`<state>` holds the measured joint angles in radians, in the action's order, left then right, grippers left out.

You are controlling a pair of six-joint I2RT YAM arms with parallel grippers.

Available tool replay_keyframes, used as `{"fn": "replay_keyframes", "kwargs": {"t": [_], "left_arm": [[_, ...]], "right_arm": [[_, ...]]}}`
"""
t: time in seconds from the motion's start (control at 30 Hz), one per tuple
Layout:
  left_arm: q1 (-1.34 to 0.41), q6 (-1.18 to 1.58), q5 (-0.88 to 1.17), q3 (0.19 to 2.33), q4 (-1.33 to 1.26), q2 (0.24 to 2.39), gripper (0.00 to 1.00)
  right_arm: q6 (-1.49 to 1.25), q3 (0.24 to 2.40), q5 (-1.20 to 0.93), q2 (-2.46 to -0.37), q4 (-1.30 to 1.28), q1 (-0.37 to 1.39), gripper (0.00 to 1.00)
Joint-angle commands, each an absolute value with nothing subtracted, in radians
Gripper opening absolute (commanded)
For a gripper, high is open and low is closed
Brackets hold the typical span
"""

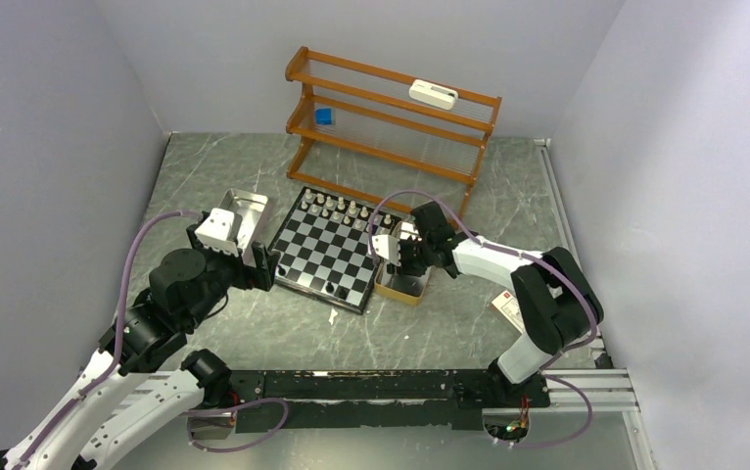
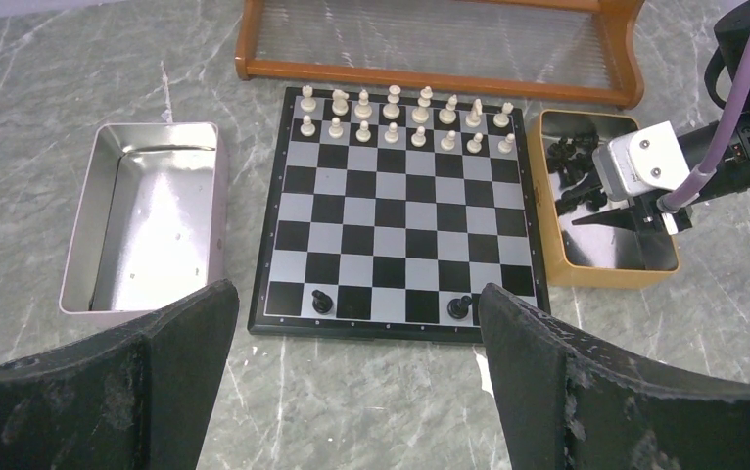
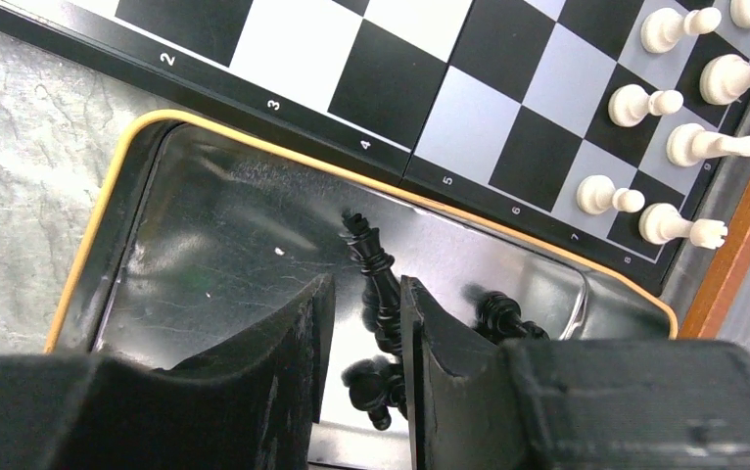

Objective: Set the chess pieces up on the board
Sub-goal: Pick up the chess piece from the storage box.

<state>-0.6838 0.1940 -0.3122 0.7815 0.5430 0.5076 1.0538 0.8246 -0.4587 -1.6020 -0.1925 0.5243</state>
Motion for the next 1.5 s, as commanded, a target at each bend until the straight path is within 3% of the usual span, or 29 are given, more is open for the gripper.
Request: {"fn": "replay_keyframes", "kwargs": {"t": [0.0, 0.33, 0.8, 1.47], "left_arm": [[-0.685, 0.186, -0.334, 0.775, 0.522, 0.496, 0.97], [-0.685, 0.184, -0.338, 0.773, 0.520, 0.496, 0.97], [-0.685, 0.188, -0.336, 0.773, 0.523, 0.497, 0.97], [-0.685, 0.298, -0.343, 0.801, 0.558, 0.563, 0.91]], "right_arm": [[1.083, 0.845, -0.469, -1.617, -0.173, 0.517, 0.35], [1.100, 0.875, -0.419, -1.694, -0.197, 0.518, 0.34], [1.076, 0.875, -0.421, -1.656, -0.210, 0.519, 0.19], [0.976, 0.815, -0.408, -1.539, -0.149, 0.519, 0.17]]}}
